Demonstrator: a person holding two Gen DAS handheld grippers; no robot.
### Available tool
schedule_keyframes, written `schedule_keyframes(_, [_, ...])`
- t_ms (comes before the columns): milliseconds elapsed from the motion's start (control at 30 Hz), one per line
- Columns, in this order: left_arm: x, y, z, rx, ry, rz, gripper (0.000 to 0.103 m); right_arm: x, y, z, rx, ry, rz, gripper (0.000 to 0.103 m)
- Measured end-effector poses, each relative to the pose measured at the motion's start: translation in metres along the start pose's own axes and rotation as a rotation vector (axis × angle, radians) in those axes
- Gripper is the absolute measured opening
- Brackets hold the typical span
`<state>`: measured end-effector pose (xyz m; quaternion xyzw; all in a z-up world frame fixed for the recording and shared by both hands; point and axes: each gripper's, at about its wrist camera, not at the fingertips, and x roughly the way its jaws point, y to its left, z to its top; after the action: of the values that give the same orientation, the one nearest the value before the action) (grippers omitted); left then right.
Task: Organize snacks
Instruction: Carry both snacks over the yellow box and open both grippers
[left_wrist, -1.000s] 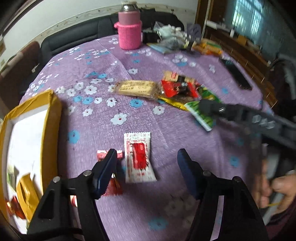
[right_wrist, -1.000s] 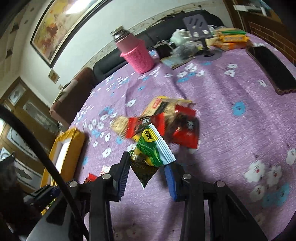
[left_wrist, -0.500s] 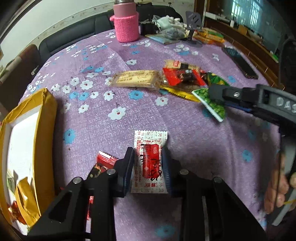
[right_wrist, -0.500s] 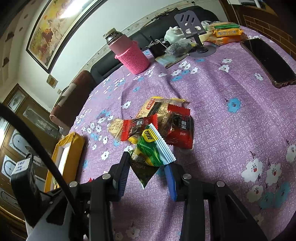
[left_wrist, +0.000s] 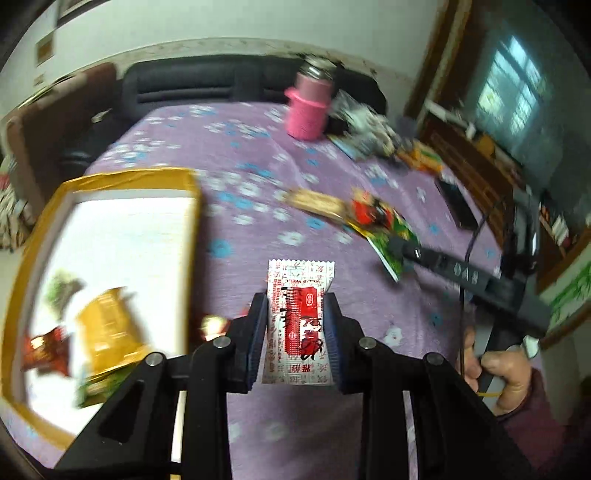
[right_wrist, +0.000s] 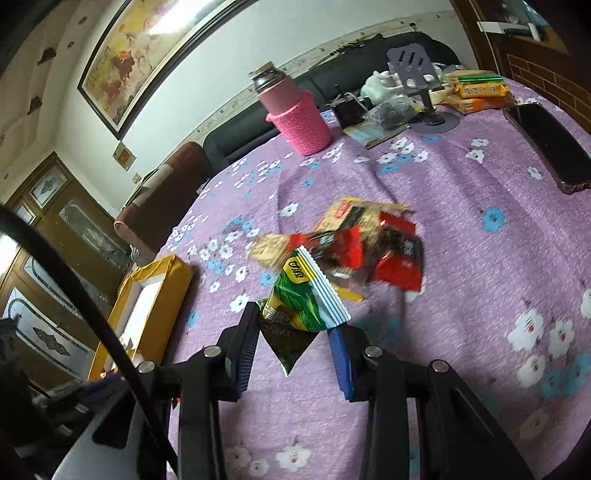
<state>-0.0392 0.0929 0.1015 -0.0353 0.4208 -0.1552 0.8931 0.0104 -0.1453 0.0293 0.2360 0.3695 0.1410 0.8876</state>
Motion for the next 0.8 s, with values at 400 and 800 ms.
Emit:
schedule_keyframes(400, [-0.052, 0.143, -0.025, -0.223, -0.069, 0.223, 0.032, 0.001, 0.123, -0.027, -0.174, 0.124, 0.135, 0.036])
schedule_keyframes(800, [-0.031, 0.186, -0.058, -0.314, 0.003, 0.217, 0.033, 0.073, 0.223, -0.089, -0.398, 0.344, 0.155, 0.036])
